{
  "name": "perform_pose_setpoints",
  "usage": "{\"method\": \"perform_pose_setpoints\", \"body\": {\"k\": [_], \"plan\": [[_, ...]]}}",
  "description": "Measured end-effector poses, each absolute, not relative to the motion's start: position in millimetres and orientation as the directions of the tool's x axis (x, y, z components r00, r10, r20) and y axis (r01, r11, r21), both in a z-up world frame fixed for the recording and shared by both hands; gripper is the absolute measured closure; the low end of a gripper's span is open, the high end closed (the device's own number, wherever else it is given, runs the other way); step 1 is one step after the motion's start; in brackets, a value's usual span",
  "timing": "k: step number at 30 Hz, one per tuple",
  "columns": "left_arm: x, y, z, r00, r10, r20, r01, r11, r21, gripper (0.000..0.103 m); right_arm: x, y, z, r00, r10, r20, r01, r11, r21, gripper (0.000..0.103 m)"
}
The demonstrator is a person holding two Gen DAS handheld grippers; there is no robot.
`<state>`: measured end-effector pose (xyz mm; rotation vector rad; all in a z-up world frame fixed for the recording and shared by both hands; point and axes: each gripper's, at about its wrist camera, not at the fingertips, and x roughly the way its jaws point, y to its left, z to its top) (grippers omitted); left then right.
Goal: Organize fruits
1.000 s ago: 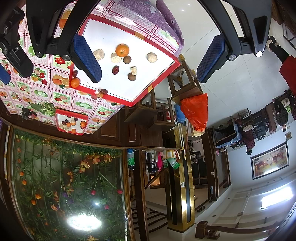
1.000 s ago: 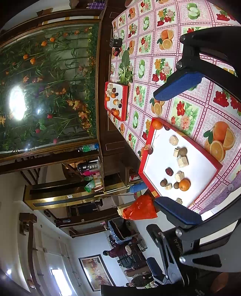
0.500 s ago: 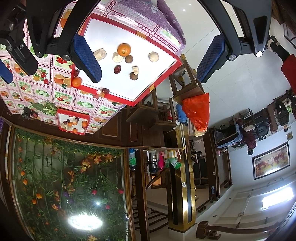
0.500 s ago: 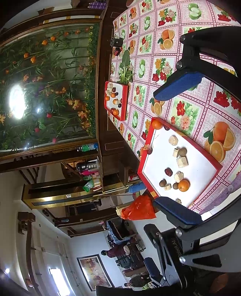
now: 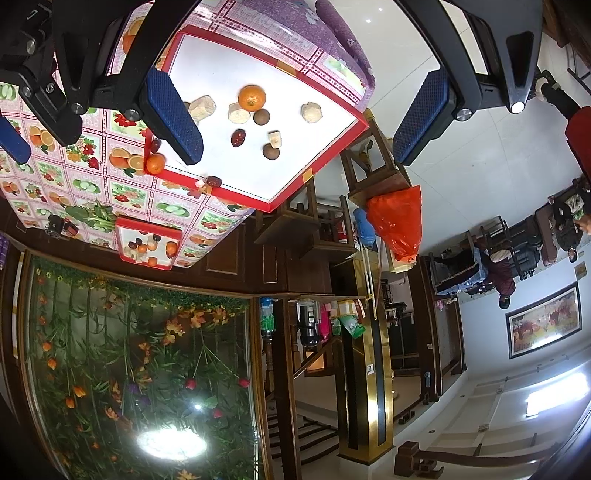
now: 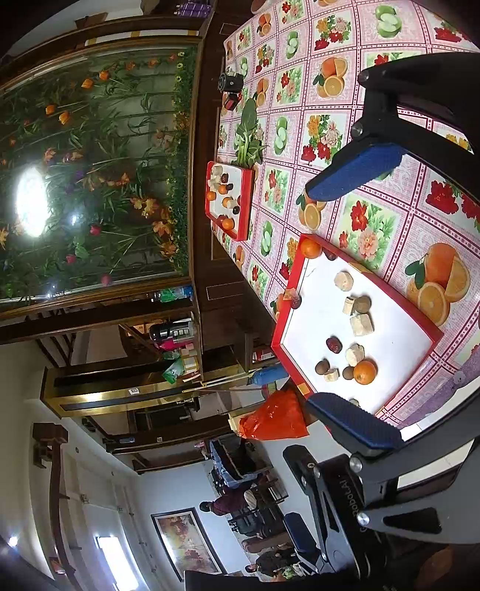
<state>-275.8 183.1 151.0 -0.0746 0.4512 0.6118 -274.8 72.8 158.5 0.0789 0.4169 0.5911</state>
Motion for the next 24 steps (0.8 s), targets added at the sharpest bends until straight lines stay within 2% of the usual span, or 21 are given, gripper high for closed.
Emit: {"method": "perform_pose_setpoints", "body": {"k": [24], "plan": [[-273.4, 171.1, 150.0, 0.728, 0.527, -0.437, -0.563, 0.824, 0.056, 0.0, -271.1, 72.7, 158.4, 0.743, 0.553, -0.376, -0.523, 0.831, 0.188, 0.0]]}}
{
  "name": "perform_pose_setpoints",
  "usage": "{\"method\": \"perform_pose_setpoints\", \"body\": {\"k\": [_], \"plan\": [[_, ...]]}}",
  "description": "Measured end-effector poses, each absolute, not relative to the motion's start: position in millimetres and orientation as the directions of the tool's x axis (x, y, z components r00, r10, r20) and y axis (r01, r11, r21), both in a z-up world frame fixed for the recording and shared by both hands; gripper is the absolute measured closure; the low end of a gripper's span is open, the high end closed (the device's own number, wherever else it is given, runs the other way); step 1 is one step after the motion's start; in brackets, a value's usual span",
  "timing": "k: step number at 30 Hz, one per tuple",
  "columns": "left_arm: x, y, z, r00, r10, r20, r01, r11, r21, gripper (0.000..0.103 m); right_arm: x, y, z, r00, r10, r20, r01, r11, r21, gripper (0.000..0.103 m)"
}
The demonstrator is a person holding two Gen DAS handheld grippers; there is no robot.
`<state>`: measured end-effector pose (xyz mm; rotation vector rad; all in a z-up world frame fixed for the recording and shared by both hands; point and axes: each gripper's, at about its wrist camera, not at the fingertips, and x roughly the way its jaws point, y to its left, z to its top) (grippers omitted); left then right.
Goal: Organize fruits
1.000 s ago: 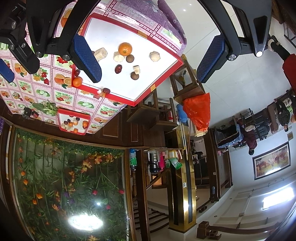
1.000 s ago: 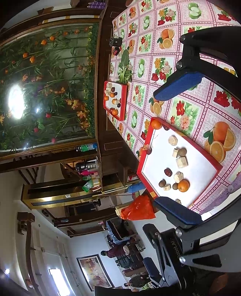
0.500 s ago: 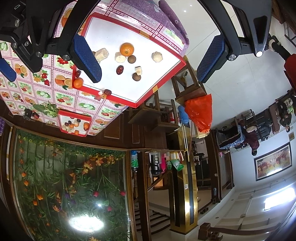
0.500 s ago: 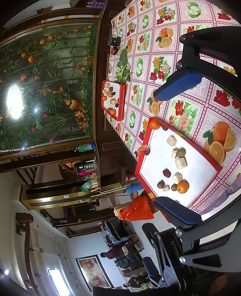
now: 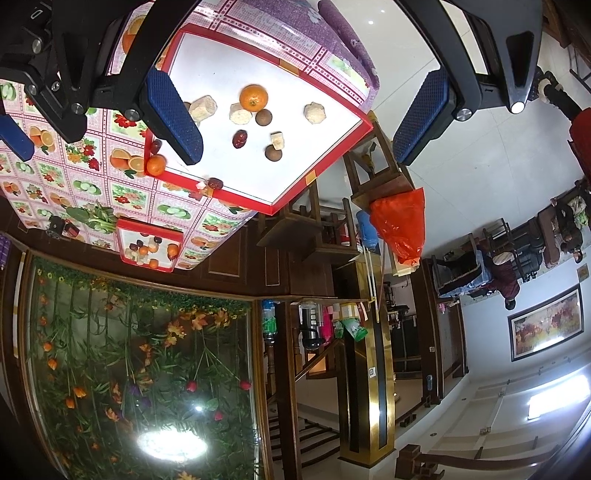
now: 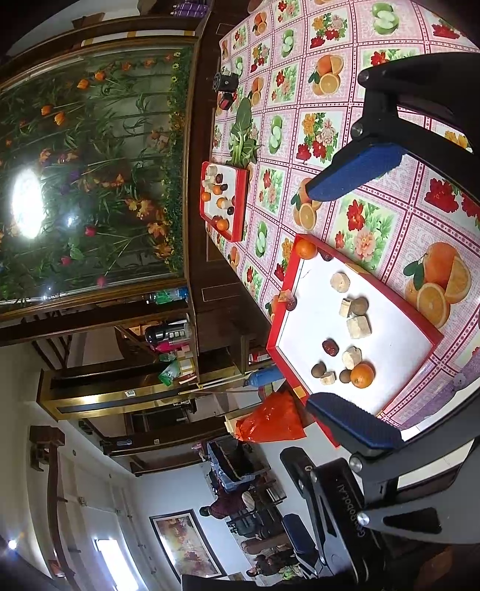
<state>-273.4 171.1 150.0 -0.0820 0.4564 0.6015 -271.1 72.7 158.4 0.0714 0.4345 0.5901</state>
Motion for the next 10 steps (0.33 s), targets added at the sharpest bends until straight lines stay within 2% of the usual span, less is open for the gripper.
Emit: {"method": "perform_pose_setpoints", "body": {"k": [6, 10], "plan": [[-277.8, 154.0, 145.9, 0.753, 0.512, -0.414, -0.549, 0.835, 0.033, 0.0, -268.7, 73.6, 157.1, 0.743, 0.55, -0.382, -0.521, 0.833, 0.186, 0.0], [-277.3, 145.3, 143.4, 0.751, 0.498, -0.434, -0.539, 0.842, 0.034, 0.0, -263.2, 69.4, 151.8, 0.739, 0.544, -0.397, -0.509, 0.837, 0.201, 0.0]]}}
